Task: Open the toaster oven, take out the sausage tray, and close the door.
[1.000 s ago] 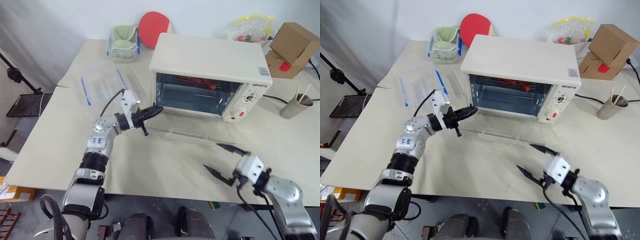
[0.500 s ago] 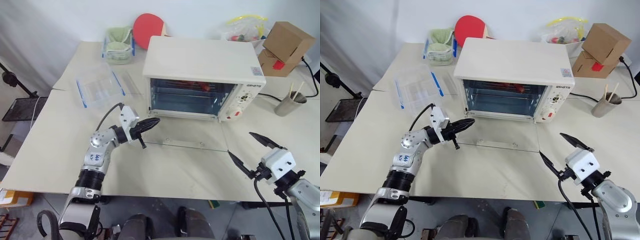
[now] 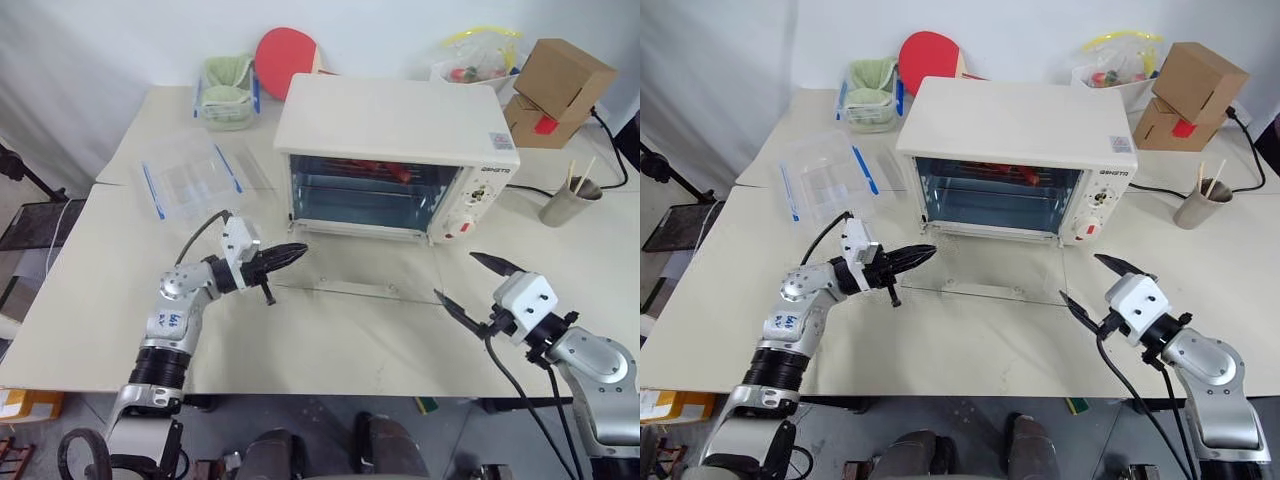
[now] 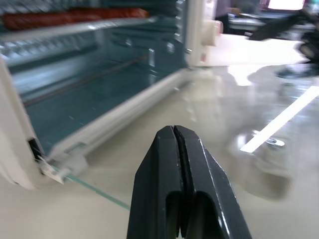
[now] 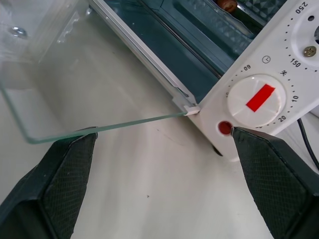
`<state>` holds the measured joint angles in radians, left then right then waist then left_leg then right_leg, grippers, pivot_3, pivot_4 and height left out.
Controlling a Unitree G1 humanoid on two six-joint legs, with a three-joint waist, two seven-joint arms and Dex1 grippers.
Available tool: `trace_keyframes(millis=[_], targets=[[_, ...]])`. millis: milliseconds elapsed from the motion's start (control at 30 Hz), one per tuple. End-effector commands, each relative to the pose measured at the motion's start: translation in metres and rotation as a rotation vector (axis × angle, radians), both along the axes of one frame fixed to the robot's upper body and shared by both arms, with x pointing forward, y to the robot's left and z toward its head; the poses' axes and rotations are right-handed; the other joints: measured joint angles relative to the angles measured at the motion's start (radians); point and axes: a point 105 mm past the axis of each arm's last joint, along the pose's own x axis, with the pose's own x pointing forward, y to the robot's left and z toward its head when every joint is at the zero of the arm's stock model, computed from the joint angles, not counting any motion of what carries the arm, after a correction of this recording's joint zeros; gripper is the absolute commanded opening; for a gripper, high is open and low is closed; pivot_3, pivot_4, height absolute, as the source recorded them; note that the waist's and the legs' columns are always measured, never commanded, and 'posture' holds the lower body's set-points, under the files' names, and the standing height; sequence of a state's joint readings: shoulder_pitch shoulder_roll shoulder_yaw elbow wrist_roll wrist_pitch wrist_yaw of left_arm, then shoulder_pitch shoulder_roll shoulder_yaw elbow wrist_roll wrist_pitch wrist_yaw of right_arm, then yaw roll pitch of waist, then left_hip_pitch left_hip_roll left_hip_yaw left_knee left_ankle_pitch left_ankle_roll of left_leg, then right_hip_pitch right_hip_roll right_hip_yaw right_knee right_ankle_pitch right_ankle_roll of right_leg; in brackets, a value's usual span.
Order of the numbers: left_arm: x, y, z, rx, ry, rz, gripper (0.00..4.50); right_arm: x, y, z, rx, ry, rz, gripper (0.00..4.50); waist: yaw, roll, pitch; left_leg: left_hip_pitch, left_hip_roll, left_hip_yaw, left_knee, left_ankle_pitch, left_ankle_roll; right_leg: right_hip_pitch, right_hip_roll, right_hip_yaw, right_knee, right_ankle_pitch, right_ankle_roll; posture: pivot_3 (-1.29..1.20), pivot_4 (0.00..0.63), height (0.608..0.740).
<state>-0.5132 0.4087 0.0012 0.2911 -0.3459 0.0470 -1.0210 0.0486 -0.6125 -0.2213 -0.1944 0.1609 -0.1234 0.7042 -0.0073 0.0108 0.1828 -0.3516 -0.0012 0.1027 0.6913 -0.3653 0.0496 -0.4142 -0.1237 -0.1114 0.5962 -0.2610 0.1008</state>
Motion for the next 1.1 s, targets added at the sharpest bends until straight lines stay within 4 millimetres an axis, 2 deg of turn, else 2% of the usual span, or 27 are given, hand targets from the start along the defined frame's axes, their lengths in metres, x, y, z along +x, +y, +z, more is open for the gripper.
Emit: trace_keyframes(millis=[33,267,467,633,800,867,1033,1100], targets=[[-0.004,0.007,-0.002,-0.027,0.146,-0.074,0.02,0.0,0.007,0.03,0.009,-0.159,0.012,4.5,0.001,0.0,0.0,0.0,0.0,0.0,0.0,0.0,0.0,0.0,0.0,0.0,0.0,0.0,0.0,0.0,0.15,0.74],[-0.005,0.009,0.003,0.039,0.199,-0.158,0.02,-0.003,0.005,0.025,0.015,-0.152,-0.004,4.5,0.001,0.0,0.0,0.0,0.0,0.0,0.001,0.0,0.0,0.0,0.007,0.002,0.0,0.0,0.0,0.0,0.15,0.74],[-0.01,0.012,-0.014,0.158,0.156,-0.171,0.02,-0.007,0.004,0.024,0.015,-0.153,-0.014,4.5,0.002,0.0,0.0,0.0,0.001,0.0,0.001,0.0,0.0,0.0,0.007,0.003,0.0,0.0,0.0,0.0,0.15,0.74],[-0.013,0.01,-0.023,0.121,0.156,-0.129,0.02,-0.009,0.003,0.024,0.018,-0.156,-0.021,4.5,0.001,0.0,0.0,0.0,0.001,0.0,0.001,0.0,0.0,0.0,0.007,0.005,0.0,0.0,0.0,0.0,0.15,0.74],[-0.026,0.001,-0.034,0.13,0.151,-0.122,0.02,-0.01,0.004,0.024,0.019,-0.163,-0.019,4.5,0.01,-0.001,0.0,-0.001,0.0,-0.002,0.002,0.0,0.0,0.001,0.004,0.005,0.0,0.0,0.0,0.0,0.15,0.74],[-0.025,-0.002,-0.028,0.076,0.136,-0.077,0.02,-0.009,0.007,0.026,0.016,-0.176,-0.009,4.5,0.011,-0.001,0.0,-0.001,-0.002,-0.004,0.002,0.0,0.0,0.001,-0.004,0.003,0.0,0.0,0.0,0.0,0.15,0.74],[-0.031,0.002,-0.004,-0.073,0.102,-0.015,0.02,0.006,0.032,0.035,0.0,-0.197,0.064,4.5,0.005,-0.001,0.0,-0.001,-0.003,-0.004,0.002,0.0,0.001,0.001,-0.006,0.002,0.001,0.0,0.0,0.0,0.15,0.74],[-0.036,0.011,0.008,-0.117,0.086,0.02,0.42,0.014,0.049,0.041,0.009,-0.21,0.109,4.5,-0.003,-0.001,0.0,-0.001,-0.002,-0.005,0.002,0.0,0.001,0.0,-0.005,0.002,0.001,0.0,0.0,0.0,0.15,0.74]])
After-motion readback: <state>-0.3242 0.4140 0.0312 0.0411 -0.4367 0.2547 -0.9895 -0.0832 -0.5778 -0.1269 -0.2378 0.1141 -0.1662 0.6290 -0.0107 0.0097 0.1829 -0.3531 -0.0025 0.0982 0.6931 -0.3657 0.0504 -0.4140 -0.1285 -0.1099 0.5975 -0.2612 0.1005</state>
